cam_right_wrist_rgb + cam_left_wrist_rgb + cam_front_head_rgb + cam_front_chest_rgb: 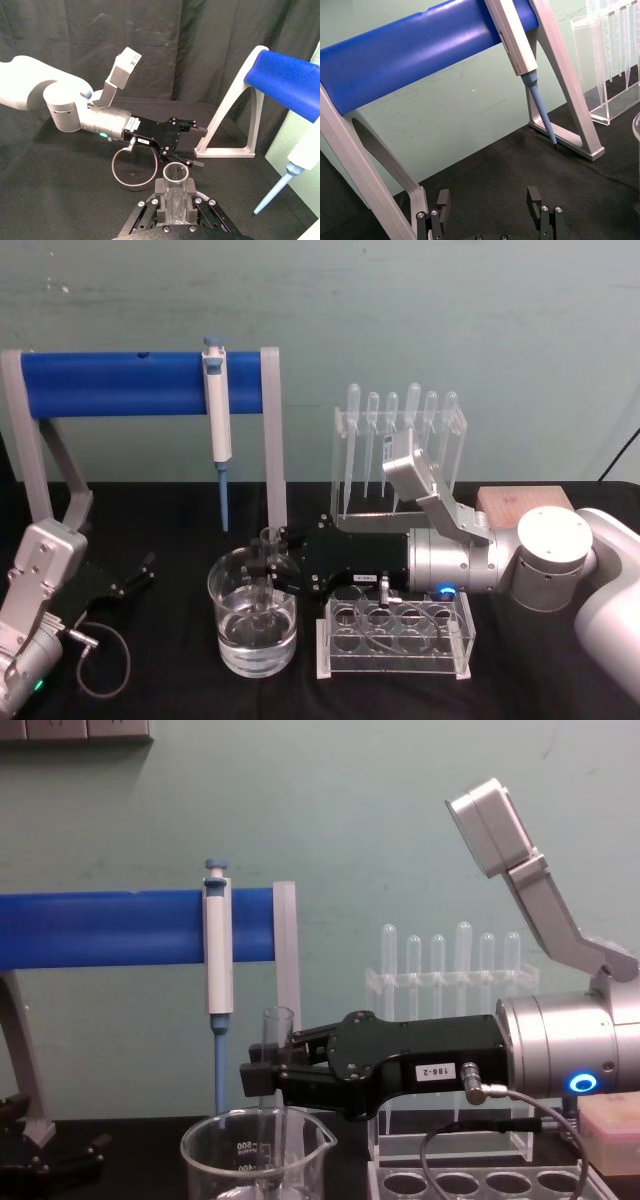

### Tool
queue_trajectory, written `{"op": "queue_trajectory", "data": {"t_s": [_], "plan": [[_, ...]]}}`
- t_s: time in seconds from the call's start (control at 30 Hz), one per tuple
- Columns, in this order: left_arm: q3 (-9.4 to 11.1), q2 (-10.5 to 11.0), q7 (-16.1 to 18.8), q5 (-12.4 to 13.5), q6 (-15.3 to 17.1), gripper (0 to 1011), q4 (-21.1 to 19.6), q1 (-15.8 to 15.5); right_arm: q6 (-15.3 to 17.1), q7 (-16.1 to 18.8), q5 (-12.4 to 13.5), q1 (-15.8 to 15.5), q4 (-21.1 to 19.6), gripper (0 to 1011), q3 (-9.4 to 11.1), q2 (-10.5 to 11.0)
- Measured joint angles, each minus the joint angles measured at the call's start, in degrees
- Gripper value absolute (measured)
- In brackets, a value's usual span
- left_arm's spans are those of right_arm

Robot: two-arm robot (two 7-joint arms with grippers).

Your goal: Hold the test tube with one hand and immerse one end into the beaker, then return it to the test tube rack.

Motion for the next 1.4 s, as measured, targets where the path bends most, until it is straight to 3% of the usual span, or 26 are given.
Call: {"op": "queue_trajectory", "data": {"t_s": [1.17, 1.4], "plan": [[0.00, 0.00, 0.00, 0.00, 0.00, 1000, 0.00, 0.00, -0.01, 0.00, 0.00, 0.00, -0.01, 225, 0.00, 0.00], [0.00, 0.00, 0.00, 0.00, 0.00, 1000, 0.00, 0.00, -0.65, 0.63, 0.62, -0.19, -0.81, 226, 0.75, 0.06]]}}
